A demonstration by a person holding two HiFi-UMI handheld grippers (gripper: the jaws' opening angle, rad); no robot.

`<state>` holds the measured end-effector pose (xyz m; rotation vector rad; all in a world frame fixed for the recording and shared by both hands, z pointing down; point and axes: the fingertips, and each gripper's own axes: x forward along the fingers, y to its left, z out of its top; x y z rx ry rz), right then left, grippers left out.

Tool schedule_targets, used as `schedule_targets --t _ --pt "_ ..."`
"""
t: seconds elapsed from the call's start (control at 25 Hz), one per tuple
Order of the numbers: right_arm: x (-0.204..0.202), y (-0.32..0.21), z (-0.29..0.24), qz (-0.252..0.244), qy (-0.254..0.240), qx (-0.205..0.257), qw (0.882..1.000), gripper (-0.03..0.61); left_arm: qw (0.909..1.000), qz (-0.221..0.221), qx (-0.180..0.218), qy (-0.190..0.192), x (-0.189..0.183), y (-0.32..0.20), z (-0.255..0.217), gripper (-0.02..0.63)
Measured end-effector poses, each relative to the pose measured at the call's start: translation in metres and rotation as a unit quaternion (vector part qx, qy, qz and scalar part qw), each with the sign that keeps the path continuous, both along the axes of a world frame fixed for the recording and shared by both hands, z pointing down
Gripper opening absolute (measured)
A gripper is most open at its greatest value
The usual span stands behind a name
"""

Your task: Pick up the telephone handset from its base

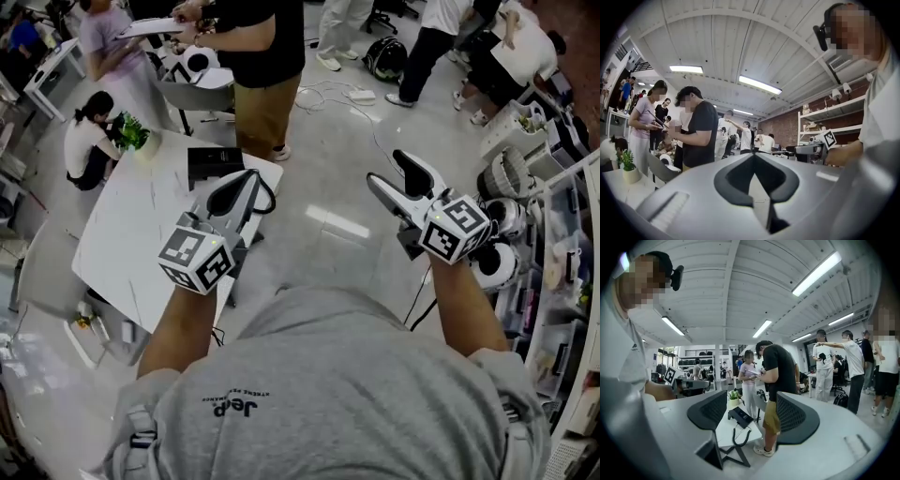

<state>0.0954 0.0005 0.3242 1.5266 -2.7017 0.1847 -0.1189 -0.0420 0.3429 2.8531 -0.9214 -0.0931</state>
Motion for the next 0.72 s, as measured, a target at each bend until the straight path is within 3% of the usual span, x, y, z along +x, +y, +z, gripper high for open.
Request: schedule_targets --t 0.36,0.72 --pt "0.005 -0.095 0.014 0.012 0.001 -0.023 1.000 0.305 0.9993 0.008 -0.034 0.011 -0.002 -0.103 0.017 0.060" --pt "0.070 -0.166 0.050 -0.033 -0.020 -0.032 0.999 0.305 0.9982 -0.039 -0.043 -0.014 0.055 -0.159 0.041 0.060"
